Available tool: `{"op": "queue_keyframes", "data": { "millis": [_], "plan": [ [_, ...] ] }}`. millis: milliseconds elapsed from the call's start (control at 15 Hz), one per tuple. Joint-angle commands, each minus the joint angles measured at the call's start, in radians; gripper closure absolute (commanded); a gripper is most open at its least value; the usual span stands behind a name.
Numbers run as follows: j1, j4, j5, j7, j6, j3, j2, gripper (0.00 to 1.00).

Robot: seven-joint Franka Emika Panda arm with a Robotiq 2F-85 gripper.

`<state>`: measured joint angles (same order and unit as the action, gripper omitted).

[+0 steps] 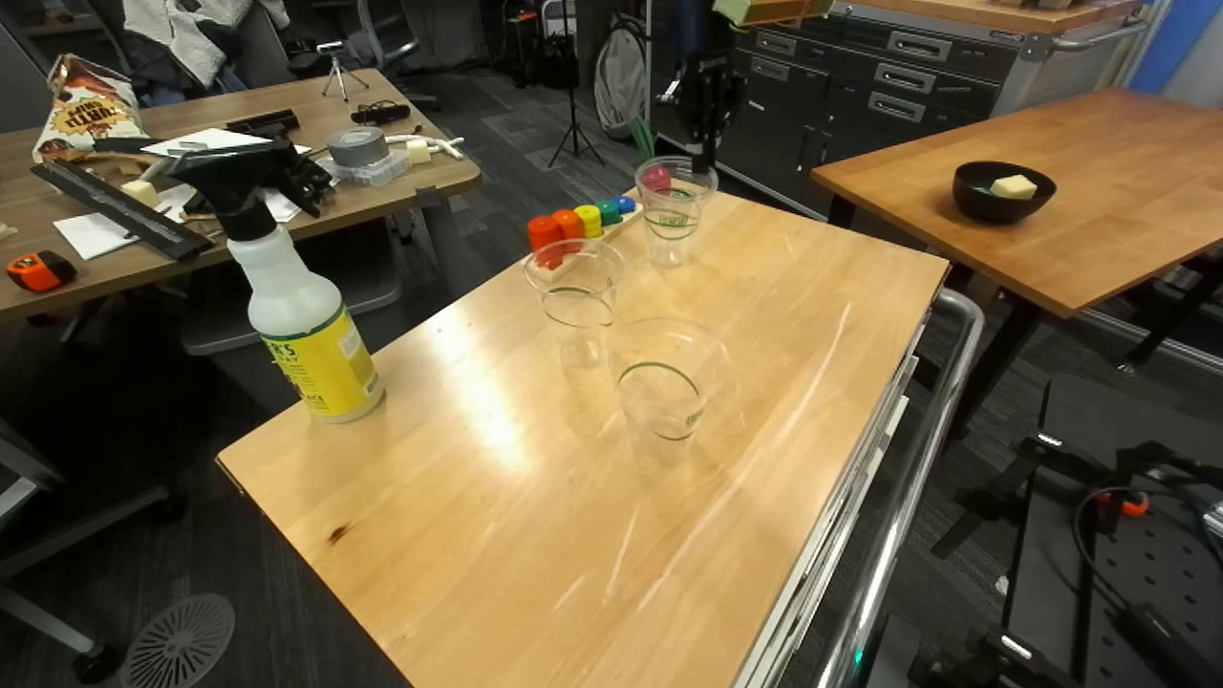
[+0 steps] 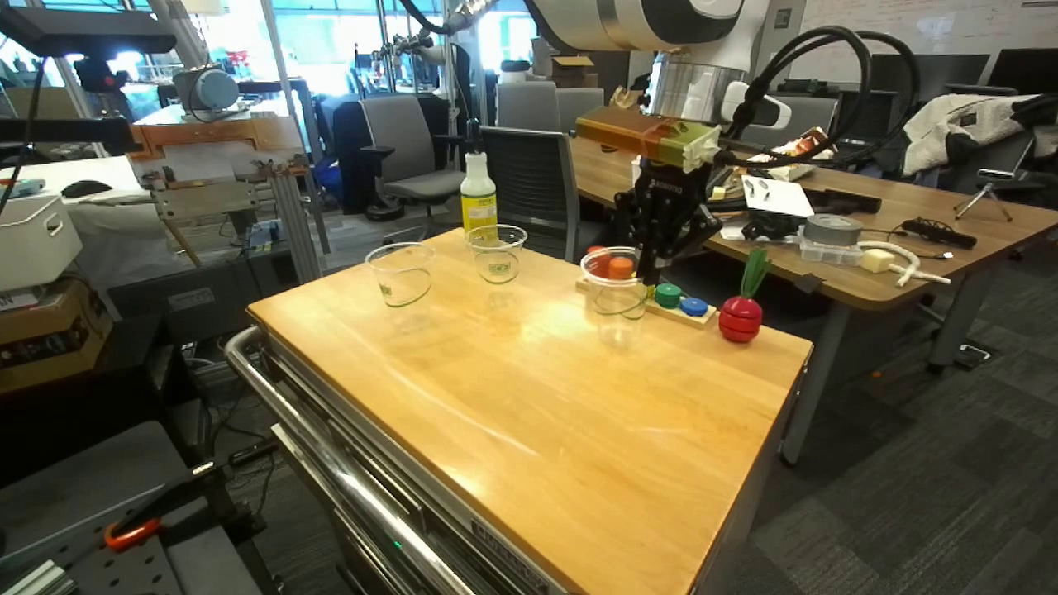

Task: Pick up all the cups on the table and stack them up together.

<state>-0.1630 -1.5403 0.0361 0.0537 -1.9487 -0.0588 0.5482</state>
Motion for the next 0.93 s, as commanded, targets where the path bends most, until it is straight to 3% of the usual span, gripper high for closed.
{"op": "queue_keyframes", "data": {
  "millis": [0, 400, 867],
  "plan": [
    [-0.013, 0.020, 0.032, -0.015, 0.042, -0.010, -0.012, 0.97],
    [0.001, 0.037, 0.007, -0.046, 0.238, -0.025, -0.099, 0.98],
    [0.074, 0.083, 0.041, -0.003, 0.397, 0.040, -0.185, 0.98]
  ]
}}
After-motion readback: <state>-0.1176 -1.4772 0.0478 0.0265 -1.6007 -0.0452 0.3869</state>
